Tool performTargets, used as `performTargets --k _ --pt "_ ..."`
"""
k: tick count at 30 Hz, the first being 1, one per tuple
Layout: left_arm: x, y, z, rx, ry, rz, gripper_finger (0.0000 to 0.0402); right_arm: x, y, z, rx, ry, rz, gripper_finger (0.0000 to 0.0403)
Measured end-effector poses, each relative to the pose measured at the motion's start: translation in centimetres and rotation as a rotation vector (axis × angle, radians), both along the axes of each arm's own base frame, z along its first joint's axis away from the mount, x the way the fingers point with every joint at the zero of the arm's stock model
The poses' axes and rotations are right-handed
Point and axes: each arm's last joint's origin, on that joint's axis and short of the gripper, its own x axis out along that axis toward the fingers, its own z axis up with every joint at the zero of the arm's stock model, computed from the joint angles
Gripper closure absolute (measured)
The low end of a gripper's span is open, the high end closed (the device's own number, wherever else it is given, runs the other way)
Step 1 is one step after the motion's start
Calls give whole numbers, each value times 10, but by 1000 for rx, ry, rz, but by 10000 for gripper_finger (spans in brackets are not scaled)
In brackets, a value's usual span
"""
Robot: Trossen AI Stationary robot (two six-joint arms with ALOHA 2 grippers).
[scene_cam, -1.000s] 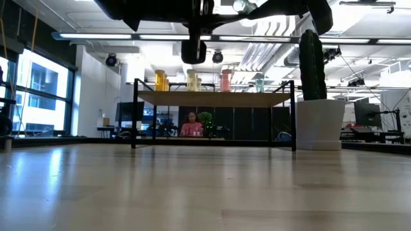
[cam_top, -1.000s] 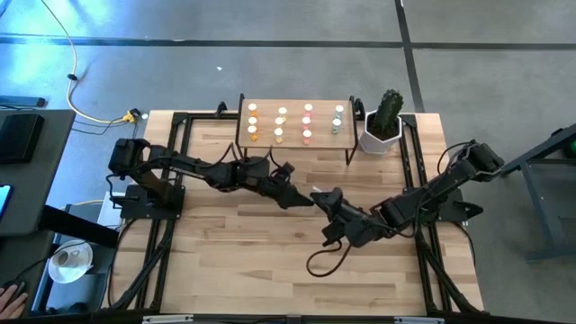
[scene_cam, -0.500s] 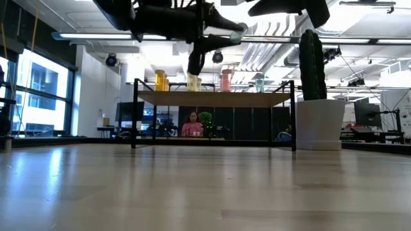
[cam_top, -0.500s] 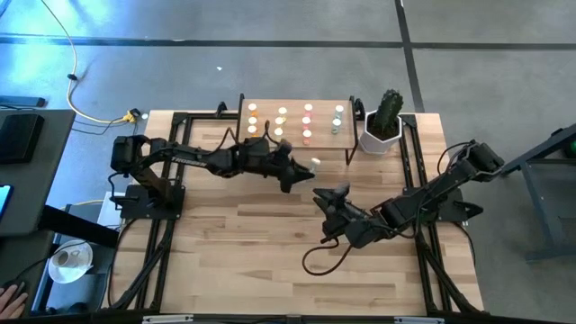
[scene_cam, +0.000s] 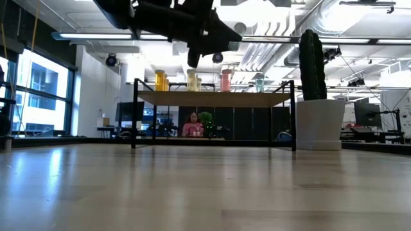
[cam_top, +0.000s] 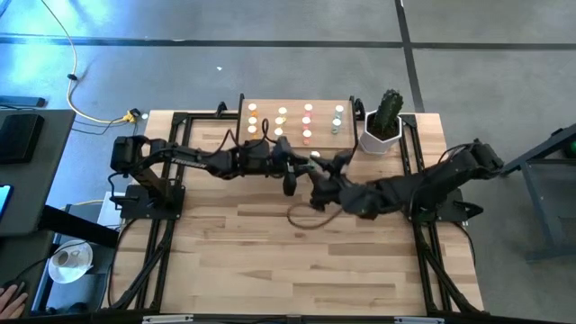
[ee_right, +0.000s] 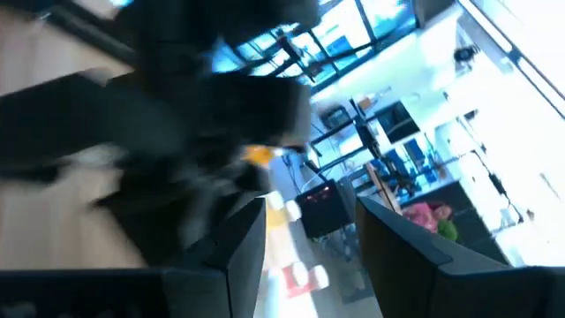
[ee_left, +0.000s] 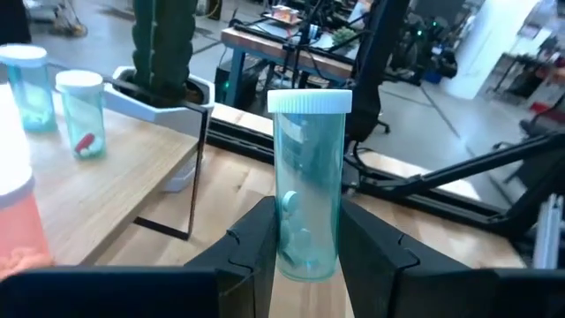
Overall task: Pick and place medicine bottles onto shelf by color
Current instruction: Put the blue pill bottle on the shelf aligned with the other blue pill bottles
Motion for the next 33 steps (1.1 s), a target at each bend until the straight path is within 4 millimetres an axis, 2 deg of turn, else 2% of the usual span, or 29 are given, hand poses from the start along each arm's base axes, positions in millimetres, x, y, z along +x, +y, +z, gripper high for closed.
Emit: performTargets --k 4,9,13,18,23,28,33 --pt "1 -5 0 66 17 12 307 4 -16 29 37 -15 -19 237" --pt "2 -9 0 113 30 19 307 0 -40 66 183 -27 5 237" --pt "2 -9 2 128 15 19 307 -10 -62 93 327 -21 31 237" --pt "3 -9 8 179 -32 17 307 -31 -88 119 545 46 89 237" --pt "4 -10 15 255 -94 12 307 -50 -109 132 751 125 192 237" --pt "4 -10 19 319 -114 11 307 -54 -124 134 901 152 356 237" --pt "4 -11 21 350 -123 9 307 -45 -133 116 974 191 435 237"
